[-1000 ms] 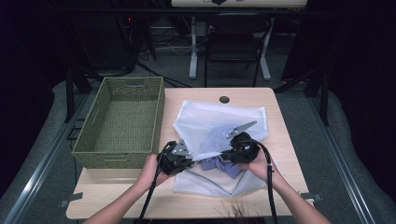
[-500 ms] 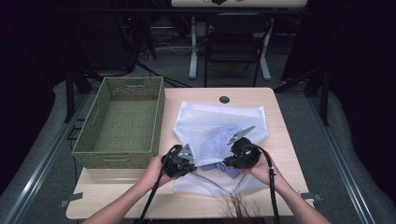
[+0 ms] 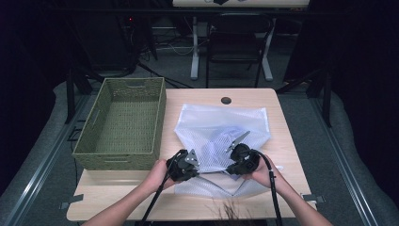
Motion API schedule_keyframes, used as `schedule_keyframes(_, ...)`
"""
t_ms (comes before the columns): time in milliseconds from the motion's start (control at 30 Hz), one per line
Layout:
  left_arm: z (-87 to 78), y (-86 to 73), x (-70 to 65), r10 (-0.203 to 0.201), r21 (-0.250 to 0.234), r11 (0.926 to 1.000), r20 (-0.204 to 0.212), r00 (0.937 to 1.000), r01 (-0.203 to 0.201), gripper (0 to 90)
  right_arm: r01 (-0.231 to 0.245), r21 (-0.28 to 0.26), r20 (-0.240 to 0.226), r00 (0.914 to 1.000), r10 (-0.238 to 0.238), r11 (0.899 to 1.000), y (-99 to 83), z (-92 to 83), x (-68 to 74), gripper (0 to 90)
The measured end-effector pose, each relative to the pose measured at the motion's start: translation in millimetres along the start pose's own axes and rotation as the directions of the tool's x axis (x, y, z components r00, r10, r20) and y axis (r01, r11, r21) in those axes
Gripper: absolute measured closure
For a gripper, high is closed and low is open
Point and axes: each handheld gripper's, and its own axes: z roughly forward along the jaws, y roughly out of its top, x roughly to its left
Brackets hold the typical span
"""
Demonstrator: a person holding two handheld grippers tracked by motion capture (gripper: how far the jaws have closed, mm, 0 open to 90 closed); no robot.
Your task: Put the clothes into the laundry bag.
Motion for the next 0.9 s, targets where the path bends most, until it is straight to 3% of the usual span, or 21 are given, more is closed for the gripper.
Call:
schedule_keyframes(333,2.4,-0.7,-0.6,0.027,0.034,0.999,-0.01,0.9996,-0.027,90.0,0.006,0.062,-0.018,0.9998,-0.005,0.998,-3.6,14.0,-1.9,88.5)
schedule_keyframes(767,11.6,0.4,-9.0,0.06,0.071,0.9957,-0.018,0.998,-0.059,89.6,0.02,0.162,-0.015,0.9997,-0.018,0.987,-8.2,37.5,-4.7,88.5)
schedule_keyframes(900,11.6,-0.4,-9.3,0.062,0.076,0.9954,-0.043,0.9972,-0.058,82.1,0.022,0.18,-0.008,0.9997,-0.021,0.983,-9.4,41.0,-5.6,88.4)
